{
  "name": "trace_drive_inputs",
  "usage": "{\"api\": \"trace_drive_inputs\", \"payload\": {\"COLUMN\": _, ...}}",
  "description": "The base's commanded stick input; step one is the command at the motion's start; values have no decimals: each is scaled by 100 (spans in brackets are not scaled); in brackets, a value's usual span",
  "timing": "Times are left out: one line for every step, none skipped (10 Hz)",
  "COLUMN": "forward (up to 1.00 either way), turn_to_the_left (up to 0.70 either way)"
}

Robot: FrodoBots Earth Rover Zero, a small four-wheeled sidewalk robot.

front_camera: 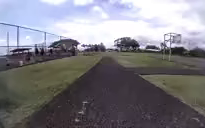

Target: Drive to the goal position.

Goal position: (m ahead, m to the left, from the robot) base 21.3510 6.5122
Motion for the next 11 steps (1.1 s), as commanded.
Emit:
{"api": "trace_drive_inputs", "payload": {"forward": 70, "turn_to_the_left": 1}}
{"api": "trace_drive_inputs", "payload": {"forward": 70, "turn_to_the_left": 1}}
{"api": "trace_drive_inputs", "payload": {"forward": 70, "turn_to_the_left": 1}}
{"api": "trace_drive_inputs", "payload": {"forward": 70, "turn_to_the_left": 2}}
{"api": "trace_drive_inputs", "payload": {"forward": 70, "turn_to_the_left": 2}}
{"api": "trace_drive_inputs", "payload": {"forward": 70, "turn_to_the_left": 3}}
{"api": "trace_drive_inputs", "payload": {"forward": 70, "turn_to_the_left": 3}}
{"api": "trace_drive_inputs", "payload": {"forward": 70, "turn_to_the_left": 2}}
{"api": "trace_drive_inputs", "payload": {"forward": 70, "turn_to_the_left": -10}}
{"api": "trace_drive_inputs", "payload": {"forward": 70, "turn_to_the_left": -24}}
{"api": "trace_drive_inputs", "payload": {"forward": 70, "turn_to_the_left": -28}}
